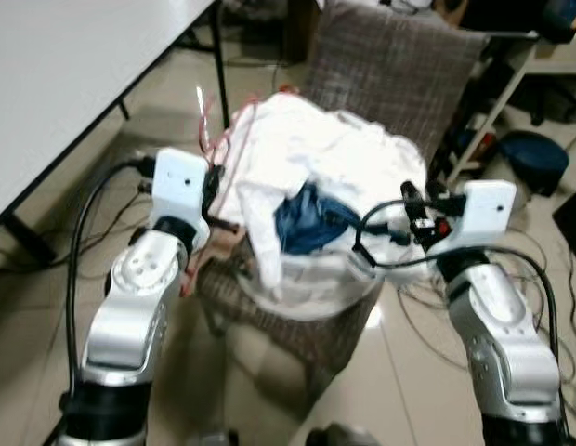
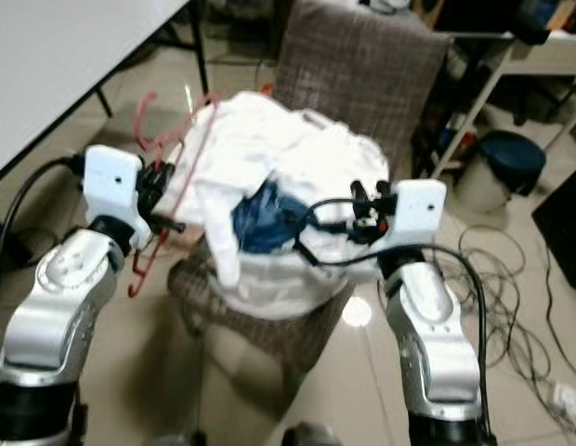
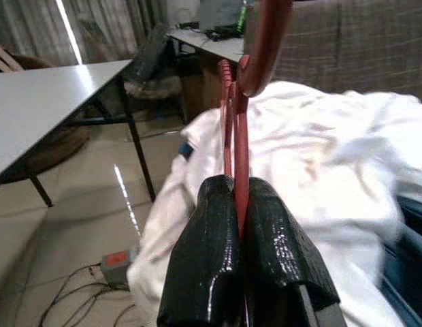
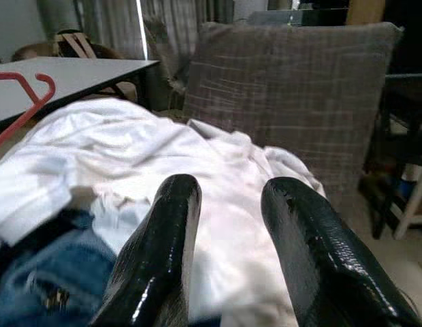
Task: Hang hanger
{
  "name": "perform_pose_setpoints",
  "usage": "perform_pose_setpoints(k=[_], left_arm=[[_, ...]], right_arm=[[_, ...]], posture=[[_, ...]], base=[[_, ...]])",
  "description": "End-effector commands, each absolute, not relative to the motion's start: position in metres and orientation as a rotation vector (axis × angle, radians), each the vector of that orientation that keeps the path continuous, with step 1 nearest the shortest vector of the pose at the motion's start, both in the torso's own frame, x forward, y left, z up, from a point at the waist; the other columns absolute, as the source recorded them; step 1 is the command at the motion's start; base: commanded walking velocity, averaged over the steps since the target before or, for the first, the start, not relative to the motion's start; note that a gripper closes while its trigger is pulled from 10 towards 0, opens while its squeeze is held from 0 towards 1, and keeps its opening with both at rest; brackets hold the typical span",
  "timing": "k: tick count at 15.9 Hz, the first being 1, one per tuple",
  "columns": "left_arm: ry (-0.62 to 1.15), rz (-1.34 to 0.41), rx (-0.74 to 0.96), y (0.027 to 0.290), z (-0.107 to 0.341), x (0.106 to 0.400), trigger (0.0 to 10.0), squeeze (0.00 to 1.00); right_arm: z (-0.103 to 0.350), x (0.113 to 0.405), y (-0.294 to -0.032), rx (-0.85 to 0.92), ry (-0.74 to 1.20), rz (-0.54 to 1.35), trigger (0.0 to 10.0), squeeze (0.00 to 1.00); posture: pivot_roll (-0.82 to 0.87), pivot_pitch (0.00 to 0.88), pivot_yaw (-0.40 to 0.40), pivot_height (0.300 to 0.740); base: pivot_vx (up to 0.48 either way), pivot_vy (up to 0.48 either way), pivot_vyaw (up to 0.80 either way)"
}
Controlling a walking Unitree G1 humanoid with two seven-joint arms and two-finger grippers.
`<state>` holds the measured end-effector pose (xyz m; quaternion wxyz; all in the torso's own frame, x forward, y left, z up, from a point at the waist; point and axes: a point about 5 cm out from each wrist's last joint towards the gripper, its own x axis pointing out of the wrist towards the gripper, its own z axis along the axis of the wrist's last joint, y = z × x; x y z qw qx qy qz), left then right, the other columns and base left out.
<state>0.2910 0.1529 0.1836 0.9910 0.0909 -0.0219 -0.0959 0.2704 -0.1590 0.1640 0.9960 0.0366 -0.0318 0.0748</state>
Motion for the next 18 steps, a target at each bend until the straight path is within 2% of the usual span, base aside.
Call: perform_pose_setpoints(k=[1, 2, 4, 7, 10, 12, 18], left_arm=[[-0.033, -0.165, 0.193, 0.161, 0.183, 0.292, 10.0, 0.00], [-0.026, -0.161, 0.206, 0.161, 0.182, 0.293, 10.0, 0.00], [-0.069, -0.182, 0.189, 0.158, 0.188, 0.293, 10.0, 0.00], [-0.092, -0.214, 0.188, 0.155, 0.193, 0.294, 10.0, 0.00], [-0.083, -0.221, 0.229, 0.156, 0.194, 0.296, 10.0, 0.00], [-0.099, -0.232, 0.216, 0.156, 0.199, 0.297, 10.0, 0.00], [-0.136, -0.330, 0.213, 0.159, 0.215, 0.298, 10.0, 0.00]], right_arm=[[0.165, 0.268, -0.152, 0.076, -0.059, 0.185, 10.0, 0.58], [0.163, 0.265, -0.150, 0.084, -0.042, 0.204, 10.0, 1.00], [0.162, 0.263, -0.156, 0.080, -0.041, 0.195, 10.0, 1.00], [0.180, 0.276, -0.161, 0.165, -0.097, 0.191, 10.0, 1.00], [0.192, 0.290, -0.159, 0.173, -0.085, 0.289, 10.0, 1.00], [0.190, 0.300, -0.163, 0.142, 0.017, 0.388, 10.0, 1.00], [0.166, 0.309, -0.184, 0.112, 0.203, 0.441, 10.0, 1.00]], posture=[[-0.08, 0.103, -0.033, 0.740], [-0.09, 0.103, -0.031, 0.740], [-0.09, 0.093, -0.032, 0.740], [-0.08, 0.079, -0.030, 0.740], [-0.08, 0.073, -0.029, 0.740], [-0.08, 0.071, -0.031, 0.740], [-0.09, 0.083, -0.005, 0.740]], base=[[0.319, 0.000, 0.00], [0.000, 0.000, 0.00], [0.000, 0.000, 0.00], [0.000, 0.000, 0.00], [0.000, 0.000, 0.00], [0.000, 0.000, 0.00], [0.000, 0.000, 0.00]])
